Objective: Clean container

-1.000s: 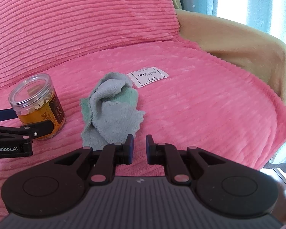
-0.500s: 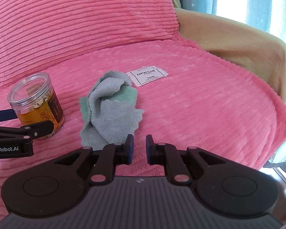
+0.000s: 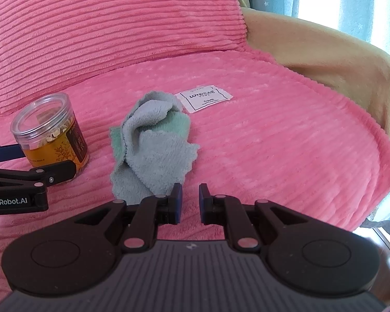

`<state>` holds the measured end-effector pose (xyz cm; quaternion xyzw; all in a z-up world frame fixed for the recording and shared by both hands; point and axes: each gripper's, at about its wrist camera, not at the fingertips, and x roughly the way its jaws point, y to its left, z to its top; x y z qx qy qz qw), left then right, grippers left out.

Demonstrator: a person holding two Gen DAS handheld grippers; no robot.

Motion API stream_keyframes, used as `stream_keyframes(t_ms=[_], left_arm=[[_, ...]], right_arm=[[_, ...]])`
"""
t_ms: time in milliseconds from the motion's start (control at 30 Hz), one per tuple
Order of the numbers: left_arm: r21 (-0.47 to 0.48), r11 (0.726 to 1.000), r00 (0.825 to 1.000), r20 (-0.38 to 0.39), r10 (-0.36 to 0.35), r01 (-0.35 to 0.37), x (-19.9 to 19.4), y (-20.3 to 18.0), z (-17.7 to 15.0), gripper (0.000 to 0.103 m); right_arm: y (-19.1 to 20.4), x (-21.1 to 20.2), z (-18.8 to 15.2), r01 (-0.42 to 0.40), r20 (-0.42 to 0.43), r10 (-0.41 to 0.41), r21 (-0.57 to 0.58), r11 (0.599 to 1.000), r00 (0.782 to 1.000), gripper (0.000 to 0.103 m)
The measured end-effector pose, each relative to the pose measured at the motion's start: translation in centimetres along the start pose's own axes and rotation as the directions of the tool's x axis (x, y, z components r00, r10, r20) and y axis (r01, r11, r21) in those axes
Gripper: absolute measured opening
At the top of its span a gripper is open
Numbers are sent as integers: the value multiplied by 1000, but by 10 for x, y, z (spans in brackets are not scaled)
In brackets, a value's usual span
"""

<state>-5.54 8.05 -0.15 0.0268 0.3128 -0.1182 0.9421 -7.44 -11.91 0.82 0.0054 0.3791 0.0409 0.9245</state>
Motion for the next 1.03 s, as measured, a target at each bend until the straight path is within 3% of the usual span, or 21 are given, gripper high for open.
stream_keyframes(t_ms=[1033], left_arm=[[-4,1000,1000,17,-7,7,-3,-2,-2,102]], right_arm=[[4,1,-4,9,-21,-9,-2,1000,1000,10]])
